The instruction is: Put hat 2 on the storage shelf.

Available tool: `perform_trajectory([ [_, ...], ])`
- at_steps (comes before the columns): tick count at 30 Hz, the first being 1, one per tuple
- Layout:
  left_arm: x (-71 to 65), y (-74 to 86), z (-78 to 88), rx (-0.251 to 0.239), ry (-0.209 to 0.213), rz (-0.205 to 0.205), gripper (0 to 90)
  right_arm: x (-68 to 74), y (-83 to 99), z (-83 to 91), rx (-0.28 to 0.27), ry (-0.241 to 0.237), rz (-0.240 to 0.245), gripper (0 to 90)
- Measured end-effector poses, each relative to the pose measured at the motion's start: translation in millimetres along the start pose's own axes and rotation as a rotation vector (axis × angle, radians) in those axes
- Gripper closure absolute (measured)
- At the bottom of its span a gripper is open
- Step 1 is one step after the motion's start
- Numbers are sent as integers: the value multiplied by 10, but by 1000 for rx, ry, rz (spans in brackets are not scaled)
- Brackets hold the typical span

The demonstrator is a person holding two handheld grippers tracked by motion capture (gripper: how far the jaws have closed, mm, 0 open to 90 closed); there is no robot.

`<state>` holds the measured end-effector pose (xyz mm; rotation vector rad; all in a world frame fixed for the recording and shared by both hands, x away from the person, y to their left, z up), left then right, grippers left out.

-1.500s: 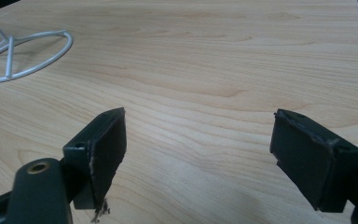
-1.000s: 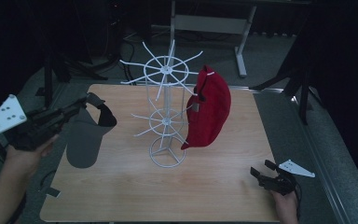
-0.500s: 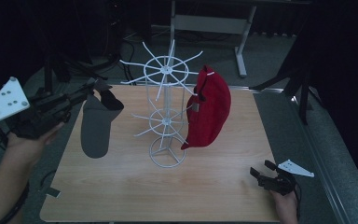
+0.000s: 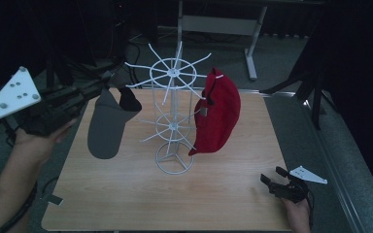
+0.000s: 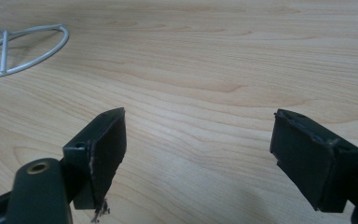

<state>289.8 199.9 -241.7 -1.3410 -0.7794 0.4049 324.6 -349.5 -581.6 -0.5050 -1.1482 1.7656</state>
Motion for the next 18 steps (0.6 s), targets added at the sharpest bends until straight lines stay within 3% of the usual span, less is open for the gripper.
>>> perform_trajectory([
  [9, -140, -152, -172, -10, 46, -26, 885, 3, 12, -8, 7, 3, 2, 182],
  [18, -300, -57, -298, 25, 85, -52, 884, -3, 12, -8, 7, 1, 1, 182],
])
Point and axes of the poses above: each handheld gripper's, and its own axes: z roughly backward along the jaws, y roughly out of its underside, x roughly to its left, the point moved 6 cm from there along -z, roughly forward along the jaws
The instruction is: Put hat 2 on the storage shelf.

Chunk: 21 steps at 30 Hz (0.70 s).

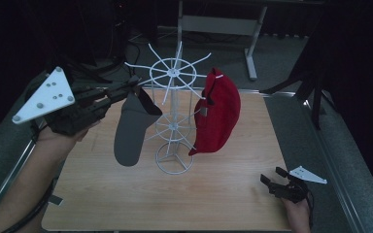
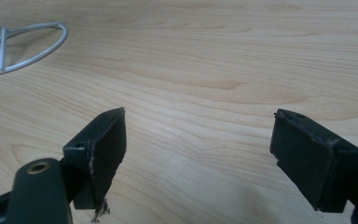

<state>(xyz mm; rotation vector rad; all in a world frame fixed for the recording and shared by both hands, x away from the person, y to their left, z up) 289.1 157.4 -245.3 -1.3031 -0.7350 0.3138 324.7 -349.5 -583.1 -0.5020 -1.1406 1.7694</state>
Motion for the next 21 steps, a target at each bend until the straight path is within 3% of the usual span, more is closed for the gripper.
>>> perform_trajectory([
  [10, -123, 122, -92, 34, 20, -25, 883, -1, 1, 0, 1, 1, -2, 183],
  [17, -144, 219, -96, 32, 28, 2, 872, -6, 0, 5, -3, 1, -4, 182],
  [21, -162, 277, -72, 39, 41, 19, 819, -8, 0, 5, -2, 1, -5, 182],
])
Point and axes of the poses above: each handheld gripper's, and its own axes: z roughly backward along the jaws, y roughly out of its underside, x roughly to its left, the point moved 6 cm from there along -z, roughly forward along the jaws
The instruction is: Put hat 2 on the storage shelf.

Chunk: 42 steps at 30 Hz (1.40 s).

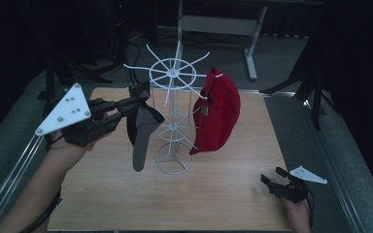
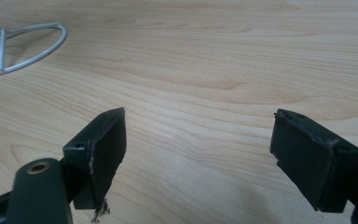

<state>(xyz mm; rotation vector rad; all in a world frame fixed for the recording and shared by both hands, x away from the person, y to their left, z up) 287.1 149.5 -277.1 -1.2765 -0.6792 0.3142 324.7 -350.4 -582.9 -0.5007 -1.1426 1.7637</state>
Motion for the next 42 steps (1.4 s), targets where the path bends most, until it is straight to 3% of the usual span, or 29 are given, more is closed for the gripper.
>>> perform_trajectory([
  [6, -13, 106, 51, 18, 27, 46, 722, 1, 0, 0, 0, 1, 2, 182],
  [16, 6, 380, 227, 25, 17, 123, 723, 6, 1, -3, 2, 2, 2, 182],
  [33, 15, 1213, 393, 68, -35, 226, 697, -15, -34, 46, -48, 19, -18, 182],
  [42, -25, 1596, 471, 82, -65, 291, 556, -10, -29, 44, -44, 21, -16, 182],
])
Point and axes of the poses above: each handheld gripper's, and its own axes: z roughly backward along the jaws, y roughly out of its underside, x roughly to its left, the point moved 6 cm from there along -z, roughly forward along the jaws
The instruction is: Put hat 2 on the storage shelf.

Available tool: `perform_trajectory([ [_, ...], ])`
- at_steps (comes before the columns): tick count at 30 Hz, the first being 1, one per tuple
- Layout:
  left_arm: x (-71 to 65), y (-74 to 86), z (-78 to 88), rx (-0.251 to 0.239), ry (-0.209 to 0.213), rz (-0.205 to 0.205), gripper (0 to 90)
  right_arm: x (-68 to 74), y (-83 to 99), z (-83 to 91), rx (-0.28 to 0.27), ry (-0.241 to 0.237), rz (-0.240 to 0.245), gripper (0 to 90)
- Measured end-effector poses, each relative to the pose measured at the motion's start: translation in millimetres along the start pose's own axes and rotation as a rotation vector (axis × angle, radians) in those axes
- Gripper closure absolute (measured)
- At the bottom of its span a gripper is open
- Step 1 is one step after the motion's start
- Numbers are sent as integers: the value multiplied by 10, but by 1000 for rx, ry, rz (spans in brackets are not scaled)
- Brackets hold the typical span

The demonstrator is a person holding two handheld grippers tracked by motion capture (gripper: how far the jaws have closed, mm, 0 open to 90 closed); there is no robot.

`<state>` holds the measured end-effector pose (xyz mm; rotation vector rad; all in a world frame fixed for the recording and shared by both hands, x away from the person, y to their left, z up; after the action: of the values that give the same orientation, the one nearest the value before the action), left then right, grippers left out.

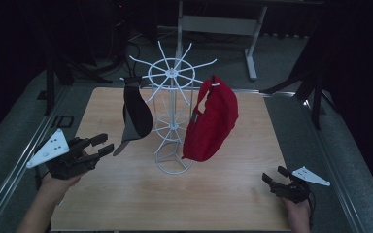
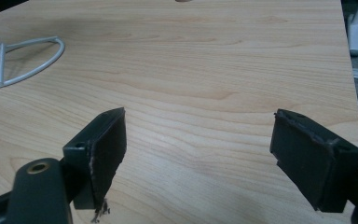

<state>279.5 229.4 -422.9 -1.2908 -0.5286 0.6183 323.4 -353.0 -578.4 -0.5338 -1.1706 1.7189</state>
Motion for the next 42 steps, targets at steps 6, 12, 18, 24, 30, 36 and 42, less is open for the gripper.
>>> perform_trajectory([
  [6, 20, 218, 3, 15, -20, 32, 504, 4, 0, 1, 1, -1, 4, 182],
  [12, 43, 503, -7, 33, -55, 55, 415, 10, 6, 0, 4, 0, 4, 182],
  [18, 61, 754, -25, 56, -70, 82, 381, 7, 8, -2, 5, 0, 3, 182],
  [24, 64, 944, -29, 68, -91, 109, 359, 7, 10, -4, 7, 2, 4, 182],
  [30, 29, 1105, -30, 80, -88, 135, 361, 10, 13, -6, 8, 1, 8, 182],
  [36, 14, 1294, -23, 79, -106, 150, 368, 10, 14, -6, 8, 1, 7, 182],
  [42, 31, 1391, 0, 97, -123, 152, 368, 11, 17, -14, 13, 1, 7, 182],
])
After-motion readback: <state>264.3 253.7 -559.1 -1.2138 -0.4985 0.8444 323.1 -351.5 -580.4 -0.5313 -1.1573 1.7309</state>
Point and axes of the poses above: each handheld gripper's, and its own axes: z roughly backward along the jaws, y roughly out of its underside, x roughly to its left, the point moved 6 cm from there along -z, roughly forward along the jaws
